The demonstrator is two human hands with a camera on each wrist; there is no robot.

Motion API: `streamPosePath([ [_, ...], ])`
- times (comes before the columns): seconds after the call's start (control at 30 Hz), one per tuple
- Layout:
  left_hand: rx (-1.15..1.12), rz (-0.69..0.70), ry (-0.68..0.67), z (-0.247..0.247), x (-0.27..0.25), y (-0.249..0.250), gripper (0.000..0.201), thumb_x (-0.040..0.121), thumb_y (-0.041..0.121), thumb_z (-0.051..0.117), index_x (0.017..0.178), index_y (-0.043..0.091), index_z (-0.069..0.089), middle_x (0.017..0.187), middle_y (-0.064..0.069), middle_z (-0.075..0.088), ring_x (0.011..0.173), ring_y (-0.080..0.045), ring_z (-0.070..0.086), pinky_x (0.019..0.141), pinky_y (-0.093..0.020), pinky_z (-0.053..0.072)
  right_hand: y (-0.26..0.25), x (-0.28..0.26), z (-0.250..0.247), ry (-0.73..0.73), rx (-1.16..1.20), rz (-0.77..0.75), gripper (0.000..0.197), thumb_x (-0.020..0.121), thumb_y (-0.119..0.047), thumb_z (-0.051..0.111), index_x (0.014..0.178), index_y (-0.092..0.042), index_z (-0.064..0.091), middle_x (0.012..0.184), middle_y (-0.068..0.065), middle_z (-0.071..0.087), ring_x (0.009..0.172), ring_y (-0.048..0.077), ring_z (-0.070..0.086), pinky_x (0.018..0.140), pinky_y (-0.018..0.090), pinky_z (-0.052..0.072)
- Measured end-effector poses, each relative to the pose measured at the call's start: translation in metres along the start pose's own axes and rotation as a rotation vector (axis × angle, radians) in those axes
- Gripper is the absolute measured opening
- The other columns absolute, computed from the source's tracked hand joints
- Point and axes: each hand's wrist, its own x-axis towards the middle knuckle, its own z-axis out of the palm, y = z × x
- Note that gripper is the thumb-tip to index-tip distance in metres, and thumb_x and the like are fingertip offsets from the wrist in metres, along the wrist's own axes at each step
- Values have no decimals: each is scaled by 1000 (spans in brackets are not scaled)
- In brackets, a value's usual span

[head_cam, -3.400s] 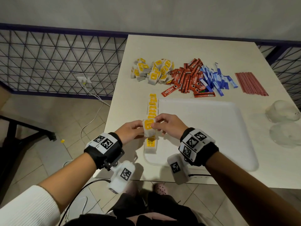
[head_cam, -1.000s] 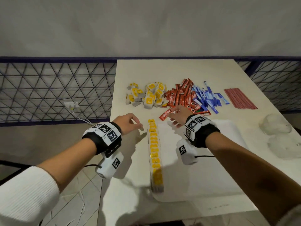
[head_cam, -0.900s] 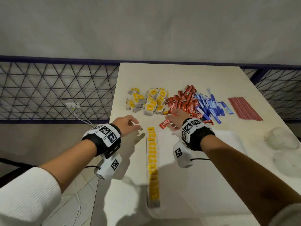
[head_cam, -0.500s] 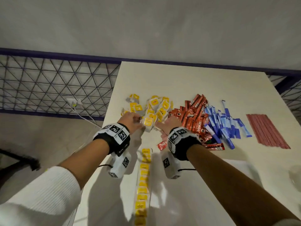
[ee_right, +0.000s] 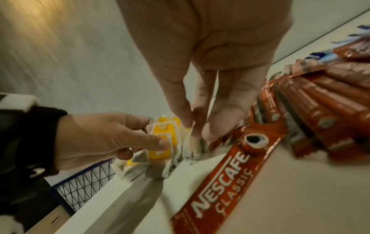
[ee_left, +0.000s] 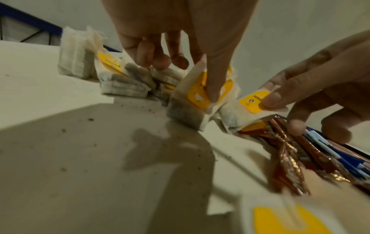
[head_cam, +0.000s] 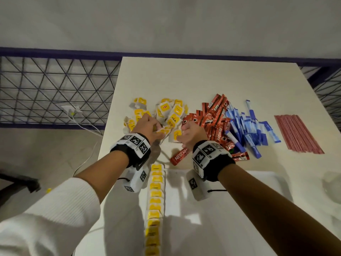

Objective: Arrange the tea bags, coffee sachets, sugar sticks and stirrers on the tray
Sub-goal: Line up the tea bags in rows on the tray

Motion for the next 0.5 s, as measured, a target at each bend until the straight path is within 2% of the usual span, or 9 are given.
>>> streamPosePath([
  [0.07, -33, 64, 39, 0, -3, 0, 17, 77, 20, 74, 82, 13, 59, 95, 0, 36, 92, -16, 40, 80, -17, 32, 4, -4, -5, 19, -40, -35, 11, 81, -6, 59, 90, -11, 55, 90, 9, 60, 86, 29, 62, 73, 39, 53],
  [0.13, -104, 127, 95, -3, -10, -2, 30, 77, 15, 74, 66, 23, 47, 85, 4, 39, 89, -16, 42, 69, -14, 31, 6, -11, -10, 30, -59, -93, 6, 82, -7, 59, 87, -10, 58, 73, 1, 55, 80, 25, 58, 68, 30, 49],
  [0.2, -181, 142, 123, -9, -18, -4, 41, 78, 9, 72, 62, 25, 38, 88, 1, 45, 88, -15, 43, 67, -12, 32, 6, -21, -15, 22, -51, -153, 4, 83, -8, 61, 85, -10, 58, 65, -5, 48, 74, 18, 52, 65, 25, 45],
  [0.27, -311, 66, 105, -16, -30, -6, 30, 79, 12, 68, 66, 17, 41, 94, -4, 53, 88, -16, 47, 74, -21, 34, 5, -30, -20, -8, -20, -169, 8, 84, -11, 62, 80, -13, 56, 68, -6, 50, 65, 11, 49, 60, 20, 42],
  [0.33, -558, -35, 57, -21, -44, -9, 18, 79, 21, 61, 78, 13, 45, 86, 1, 64, 83, -17, 55, 77, -28, 38, 2, -42, -23, -49, 47, -147, 15, 84, -12, 62, 74, -17, 53, 70, -5, 51, 59, 7, 45, 54, 19, 37],
  [0.37, -698, -90, 31, -23, -52, -8, 11, 82, 17, 55, 85, 13, 45, 80, 4, 69, 77, -17, 60, 76, -35, 41, 0, -49, -24, -71, 78, -135, 16, 85, -12, 61, 73, -18, 52, 71, -5, 52, 59, 7, 45, 54, 20, 36],
  [0.4, -834, -140, 15, -23, -58, -10, 8, 87, 9, 49, 90, 13, 44, 73, 5, 71, 68, -18, 64, 73, -40, 44, -2, -56, -25, -86, 102, -137, 16, 86, -12, 60, 74, -19, 51, 72, -4, 53, 61, 8, 47, 55, 21, 38],
  [0.43, -953, -198, -12, -25, -65, -9, 14, 89, 2, 43, 96, 14, 41, 67, 2, 71, 59, -18, 66, 66, -40, 48, -4, -64, -25, -97, 122, -141, 16, 86, -11, 60, 75, -19, 51, 72, -4, 54, 62, 8, 49, 56, 20, 40],
  [0.5, -1136, -292, -68, -29, -83, -6, 29, 88, -3, 36, 108, 17, 34, 60, -6, 67, 48, -20, 63, 50, -32, 53, -6, -80, -25, -110, 170, -154, 16, 86, -8, 60, 77, -18, 51, 70, -4, 55, 58, 6, 52, 51, 15, 41],
])
